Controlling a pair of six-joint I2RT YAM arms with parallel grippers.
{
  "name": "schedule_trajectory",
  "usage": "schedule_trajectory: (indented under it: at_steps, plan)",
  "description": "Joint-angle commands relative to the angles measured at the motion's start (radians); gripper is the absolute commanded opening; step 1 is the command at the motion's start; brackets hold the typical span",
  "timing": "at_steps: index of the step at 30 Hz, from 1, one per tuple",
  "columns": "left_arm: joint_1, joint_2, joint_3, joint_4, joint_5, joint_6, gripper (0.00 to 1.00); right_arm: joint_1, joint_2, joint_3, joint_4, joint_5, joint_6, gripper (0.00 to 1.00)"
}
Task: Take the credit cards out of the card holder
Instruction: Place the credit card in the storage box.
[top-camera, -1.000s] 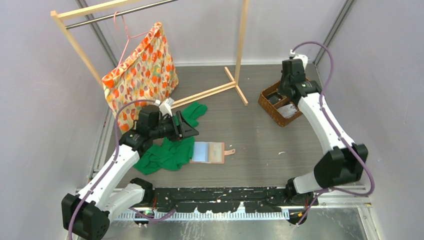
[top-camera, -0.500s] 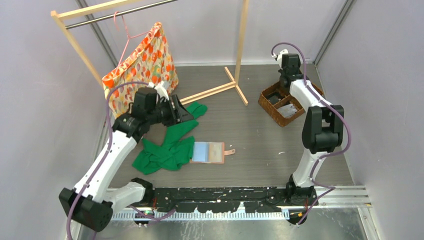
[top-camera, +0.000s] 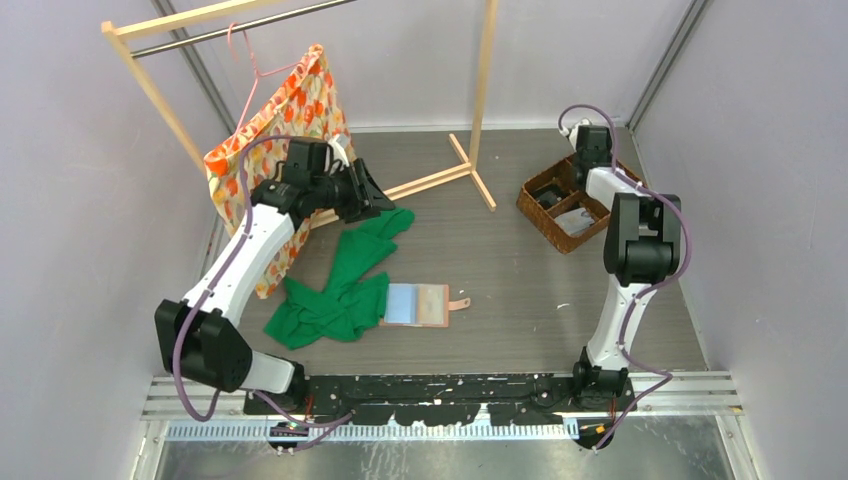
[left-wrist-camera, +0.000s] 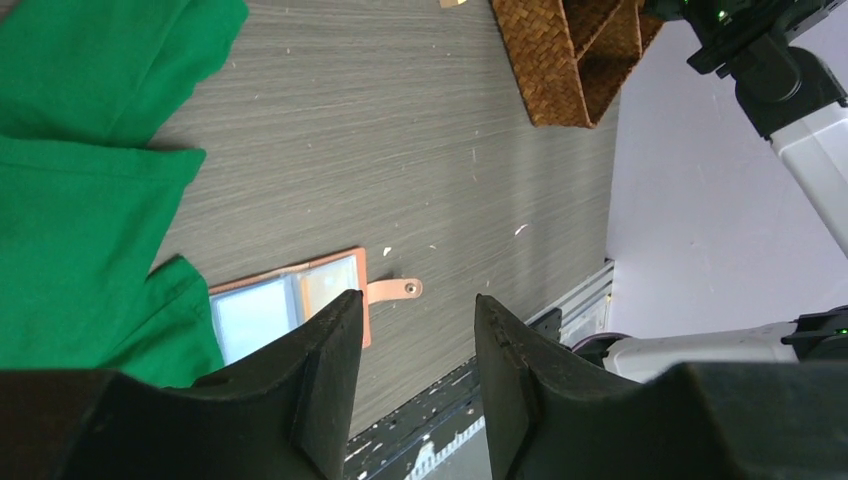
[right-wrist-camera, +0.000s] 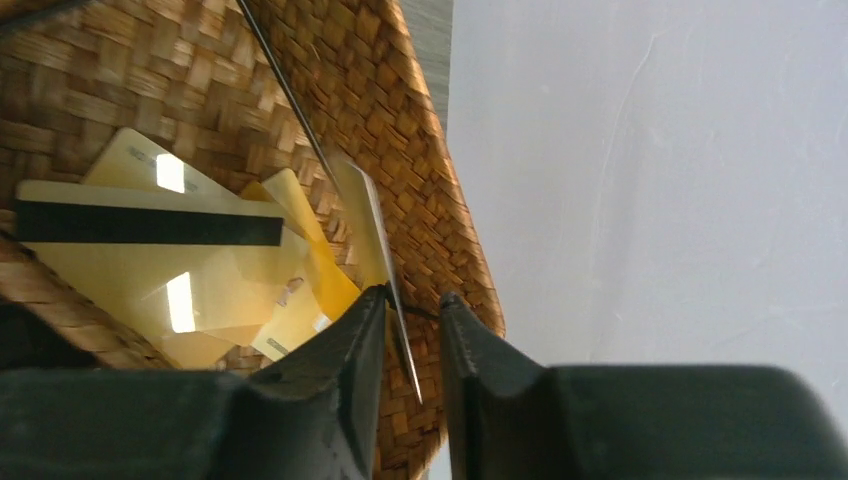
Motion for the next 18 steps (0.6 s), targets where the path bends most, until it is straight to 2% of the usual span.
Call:
schedule_trajectory:
  at_steps: [1,4,7,11,15,18]
  plan:
    - [0.024,0.047,0.068,0.063,0.102,-0.028,0.44,-0.022,-0.028,0.019,-0.021,-0.004,0.07,0.38]
    - [0.026,0.09,0.116,0.047,0.142,-0.023,0.43,-0.022,-0.053,0.031,-0.049,0.006,0.111,0.47]
    - [0.026,0.125,0.154,0.019,0.18,-0.007,0.44,-0.021,-0.075,0.053,-0.102,0.01,0.145,0.51]
    - [0.026,0.143,0.17,-0.037,0.211,0.026,0.45,-0.014,-0.156,0.079,-0.167,-0.012,0.27,0.54]
    - [0.026,0.12,0.115,-0.057,0.23,0.05,0.46,0.017,-0.26,0.111,-0.24,-0.061,0.384,0.61]
    - [0.025,0.094,0.029,-0.078,0.246,0.083,0.47,0.094,-0.338,0.132,-0.319,-0.105,0.434,0.67]
